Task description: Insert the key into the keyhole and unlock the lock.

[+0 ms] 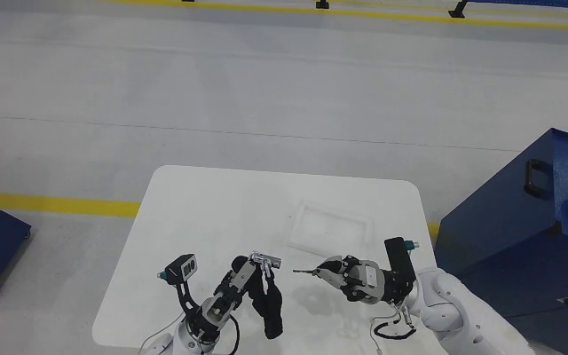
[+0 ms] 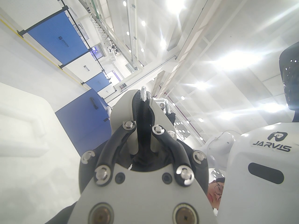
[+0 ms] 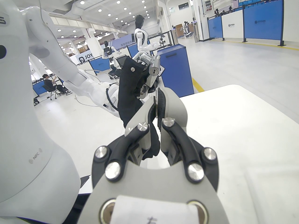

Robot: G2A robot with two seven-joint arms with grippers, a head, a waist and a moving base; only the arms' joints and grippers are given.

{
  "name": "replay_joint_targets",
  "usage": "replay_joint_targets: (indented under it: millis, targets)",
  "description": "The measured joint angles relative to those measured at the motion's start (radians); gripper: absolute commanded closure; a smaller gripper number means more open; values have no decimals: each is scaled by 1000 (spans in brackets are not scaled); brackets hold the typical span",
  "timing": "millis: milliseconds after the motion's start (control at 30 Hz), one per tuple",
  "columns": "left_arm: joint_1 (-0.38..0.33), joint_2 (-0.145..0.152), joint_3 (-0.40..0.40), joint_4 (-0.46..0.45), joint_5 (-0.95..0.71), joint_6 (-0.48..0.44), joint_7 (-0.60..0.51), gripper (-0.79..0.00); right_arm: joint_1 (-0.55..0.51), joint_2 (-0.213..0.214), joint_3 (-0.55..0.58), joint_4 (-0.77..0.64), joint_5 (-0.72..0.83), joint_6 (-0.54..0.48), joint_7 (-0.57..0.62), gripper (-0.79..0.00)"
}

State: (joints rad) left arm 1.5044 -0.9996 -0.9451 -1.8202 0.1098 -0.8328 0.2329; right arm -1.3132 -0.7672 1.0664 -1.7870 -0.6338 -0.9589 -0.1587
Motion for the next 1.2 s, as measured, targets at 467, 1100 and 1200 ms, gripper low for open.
replay_joint_targets:
  millis: [467,1100,1200]
  targets:
    - [0,0,0,0,0,0,0,0,-5,-2,2,-9,5,11,-3,0]
    - [0,0,0,0,0,0,0,0,-10,-40,-7,-19,70,-11,9,0]
    - [0,0,0,0,0,0,0,0,-1,-49,-19,-14,86,1,20,0]
